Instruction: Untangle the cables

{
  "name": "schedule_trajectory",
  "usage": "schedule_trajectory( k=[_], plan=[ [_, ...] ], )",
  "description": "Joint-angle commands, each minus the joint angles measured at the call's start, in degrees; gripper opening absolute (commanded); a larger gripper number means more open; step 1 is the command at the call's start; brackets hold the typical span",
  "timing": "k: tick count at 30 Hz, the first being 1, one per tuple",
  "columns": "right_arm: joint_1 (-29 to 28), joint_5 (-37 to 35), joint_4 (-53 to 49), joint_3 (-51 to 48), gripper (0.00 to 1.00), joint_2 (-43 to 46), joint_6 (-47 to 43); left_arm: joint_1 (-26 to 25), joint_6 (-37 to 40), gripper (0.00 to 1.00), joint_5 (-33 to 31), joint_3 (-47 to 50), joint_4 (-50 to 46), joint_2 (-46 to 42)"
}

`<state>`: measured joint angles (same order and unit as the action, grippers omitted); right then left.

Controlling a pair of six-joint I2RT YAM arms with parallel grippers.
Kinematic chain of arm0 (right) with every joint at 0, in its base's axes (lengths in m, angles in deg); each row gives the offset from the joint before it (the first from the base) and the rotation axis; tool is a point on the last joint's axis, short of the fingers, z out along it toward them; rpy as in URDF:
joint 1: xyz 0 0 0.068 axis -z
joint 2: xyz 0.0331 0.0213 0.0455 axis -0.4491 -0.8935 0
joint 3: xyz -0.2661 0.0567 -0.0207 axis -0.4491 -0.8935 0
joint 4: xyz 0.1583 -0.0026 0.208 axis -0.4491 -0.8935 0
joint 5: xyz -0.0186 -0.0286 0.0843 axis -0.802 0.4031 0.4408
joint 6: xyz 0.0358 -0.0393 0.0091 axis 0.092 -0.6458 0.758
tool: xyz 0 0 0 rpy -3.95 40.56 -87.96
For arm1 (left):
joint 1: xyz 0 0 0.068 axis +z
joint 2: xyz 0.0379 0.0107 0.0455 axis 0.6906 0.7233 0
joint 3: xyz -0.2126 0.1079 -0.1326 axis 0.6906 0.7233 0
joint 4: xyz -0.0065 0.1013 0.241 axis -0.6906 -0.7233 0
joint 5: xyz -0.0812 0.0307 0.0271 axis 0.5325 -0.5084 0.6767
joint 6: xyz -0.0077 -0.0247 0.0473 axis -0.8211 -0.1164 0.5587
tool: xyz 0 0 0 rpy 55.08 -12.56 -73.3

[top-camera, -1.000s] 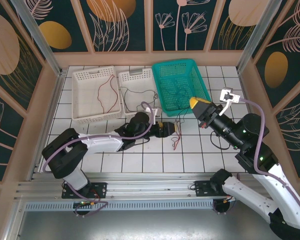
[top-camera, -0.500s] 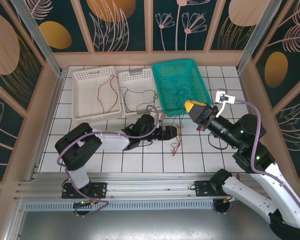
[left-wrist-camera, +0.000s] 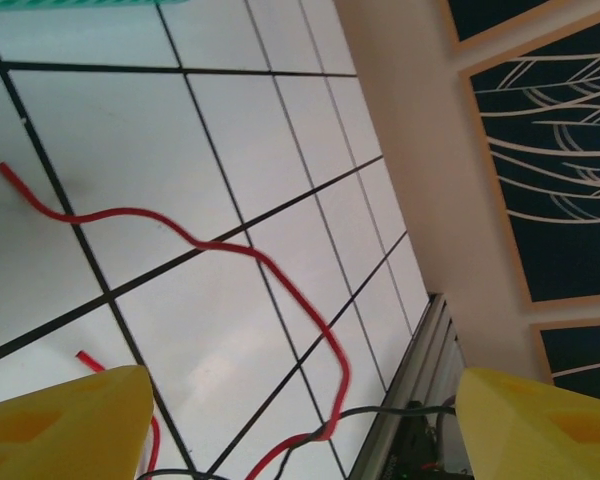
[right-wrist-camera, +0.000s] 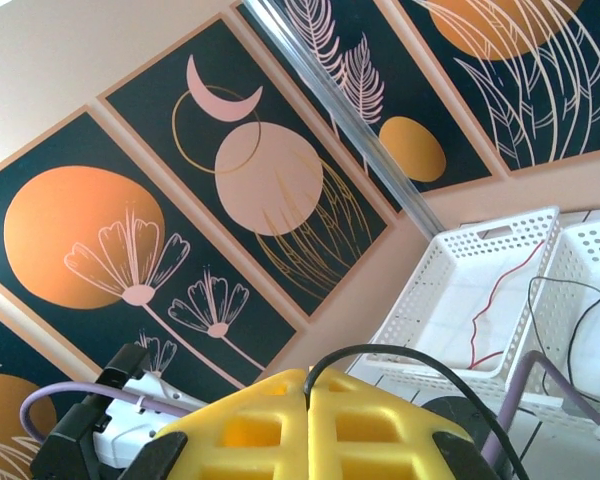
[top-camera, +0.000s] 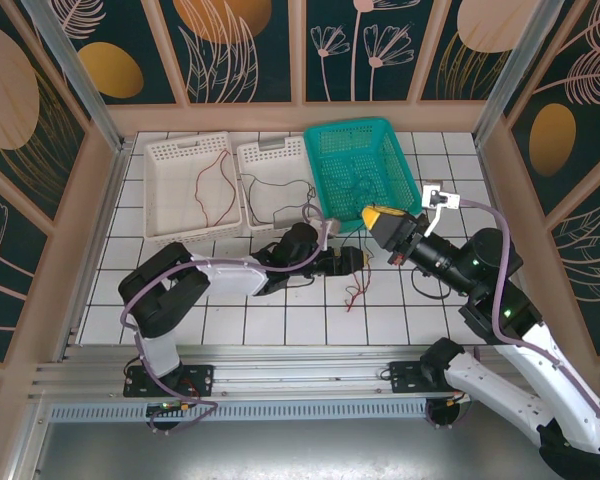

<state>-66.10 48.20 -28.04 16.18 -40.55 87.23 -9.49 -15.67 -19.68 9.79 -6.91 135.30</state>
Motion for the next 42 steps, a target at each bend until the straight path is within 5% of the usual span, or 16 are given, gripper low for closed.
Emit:
schedule_trajectory(
  k=[1,18,42],
  plan=[
    [0.16,1.88,3.17,-0.30,0.00,0.11,0.72,-0.31,1.24,0.78,-0.91,-1.92,-4.81,1.18],
    [0.19,7.83,6.18,-1.53,0.00,-0.62,1.52,-0.33,-0.48,0.79,-1.78,-6.75,-7.52,2.02],
    [-1.01,10.29,10.67,-3.05,0.00,-3.32,3.38,-0.29,2.25,0.57,-4.34,-11.36,-17.99,4.72]
  ],
)
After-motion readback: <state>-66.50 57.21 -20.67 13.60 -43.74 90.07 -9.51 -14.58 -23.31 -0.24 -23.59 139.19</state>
